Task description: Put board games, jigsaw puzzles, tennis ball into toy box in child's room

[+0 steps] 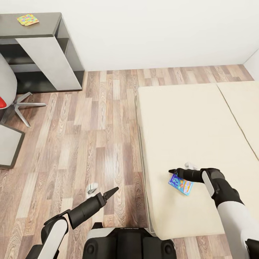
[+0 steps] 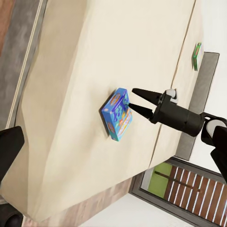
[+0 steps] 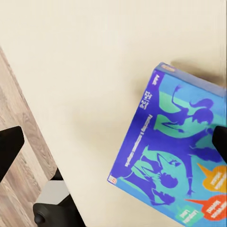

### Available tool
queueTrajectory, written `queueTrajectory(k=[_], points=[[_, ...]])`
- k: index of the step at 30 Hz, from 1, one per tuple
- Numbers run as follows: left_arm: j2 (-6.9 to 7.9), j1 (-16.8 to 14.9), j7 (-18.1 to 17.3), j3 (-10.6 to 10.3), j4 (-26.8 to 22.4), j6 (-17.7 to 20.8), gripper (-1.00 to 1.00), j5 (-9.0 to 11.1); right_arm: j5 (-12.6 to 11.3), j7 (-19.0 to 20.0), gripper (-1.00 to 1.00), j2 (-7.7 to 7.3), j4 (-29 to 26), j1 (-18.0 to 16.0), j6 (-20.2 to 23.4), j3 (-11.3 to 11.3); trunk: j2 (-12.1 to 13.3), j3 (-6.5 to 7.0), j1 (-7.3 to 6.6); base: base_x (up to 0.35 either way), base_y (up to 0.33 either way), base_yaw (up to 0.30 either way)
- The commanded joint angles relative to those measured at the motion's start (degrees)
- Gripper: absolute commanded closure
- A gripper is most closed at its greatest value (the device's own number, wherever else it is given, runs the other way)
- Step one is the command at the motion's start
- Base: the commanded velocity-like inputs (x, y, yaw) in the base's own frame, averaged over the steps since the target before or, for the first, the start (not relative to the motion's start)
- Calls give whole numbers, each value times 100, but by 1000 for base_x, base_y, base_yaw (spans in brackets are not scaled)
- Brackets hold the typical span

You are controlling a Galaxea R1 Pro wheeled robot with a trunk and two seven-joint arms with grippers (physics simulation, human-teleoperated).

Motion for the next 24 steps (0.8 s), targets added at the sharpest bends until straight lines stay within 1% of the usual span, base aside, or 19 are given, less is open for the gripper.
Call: queueTrajectory(k=[1, 6, 10, 16, 24], points=[[2, -2, -2, -1, -2, 23, -100, 16, -56, -18, -100, 0, -3, -2, 46, -9, -4, -3, 1, 0, 10, 0], [2, -2, -3, -1, -2, 27, -100, 16, -53, -25, -100, -16, -38, 1, 49, -9, -4, -3, 1, 0, 52, 0], [2, -2, -3, -1, -2, 29, -100, 21, -52, -31, -100, -22, -106, 13, 53, -9, -4, -3, 1, 0, 140, 0], [3, -2, -4, -1, -2, 34, -100, 26, -49, -40, -100, -26, -311, 55, 66, -9, -4, -3, 1, -5, 213, 0], [4, -2, -4, -1, -2, 38, -100, 27, -50, -42, -100, -29, -383, 69, 71, -9, -4, -3, 1, -32, 258, 0]])
